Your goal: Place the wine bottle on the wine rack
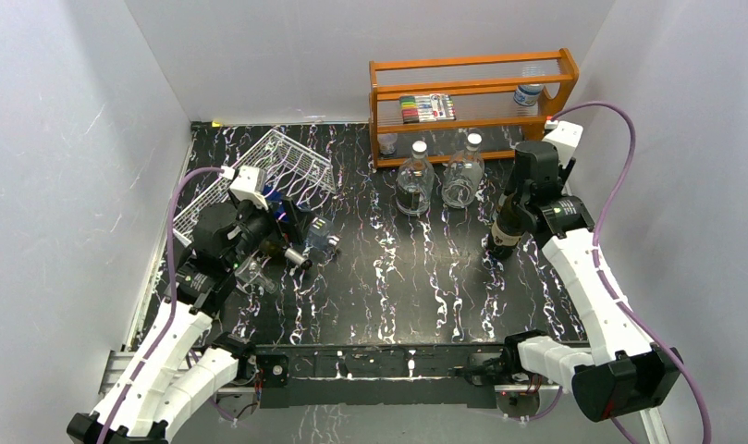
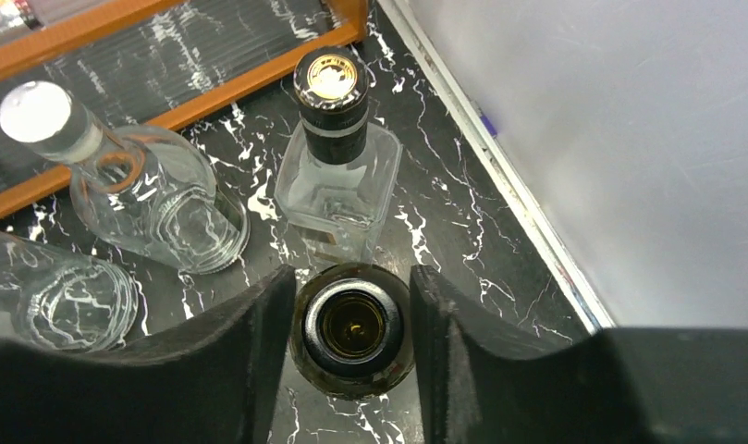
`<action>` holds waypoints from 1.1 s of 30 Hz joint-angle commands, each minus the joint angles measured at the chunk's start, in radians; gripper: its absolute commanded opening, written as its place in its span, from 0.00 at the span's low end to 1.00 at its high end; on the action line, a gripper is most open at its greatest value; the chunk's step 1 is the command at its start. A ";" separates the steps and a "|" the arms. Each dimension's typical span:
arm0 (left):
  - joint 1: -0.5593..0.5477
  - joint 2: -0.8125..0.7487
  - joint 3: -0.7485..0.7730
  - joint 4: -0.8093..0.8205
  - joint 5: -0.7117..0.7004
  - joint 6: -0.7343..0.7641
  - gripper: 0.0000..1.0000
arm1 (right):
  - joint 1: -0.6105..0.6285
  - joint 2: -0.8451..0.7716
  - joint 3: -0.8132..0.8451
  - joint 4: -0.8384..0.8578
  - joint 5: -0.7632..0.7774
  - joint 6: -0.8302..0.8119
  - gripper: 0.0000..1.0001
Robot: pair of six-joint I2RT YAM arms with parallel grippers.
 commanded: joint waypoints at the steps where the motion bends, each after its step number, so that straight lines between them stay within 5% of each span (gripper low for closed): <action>1: 0.004 -0.004 0.010 0.010 0.043 0.019 0.98 | -0.004 -0.007 -0.013 -0.008 -0.003 0.035 0.54; 7: 0.005 0.006 0.019 0.028 0.060 0.087 0.98 | -0.004 -0.021 -0.016 -0.019 -0.021 0.023 0.23; 17: 0.005 0.007 0.022 0.051 0.045 0.153 0.98 | -0.005 -0.077 0.014 0.012 -0.398 -0.048 0.01; 26: 0.003 0.090 0.022 0.166 0.193 0.054 0.91 | -0.003 -0.152 -0.072 0.139 -0.888 -0.043 0.00; 33: -0.007 0.123 -0.058 0.308 0.353 -0.029 0.90 | -0.004 -0.160 -0.169 0.214 -1.014 0.056 0.00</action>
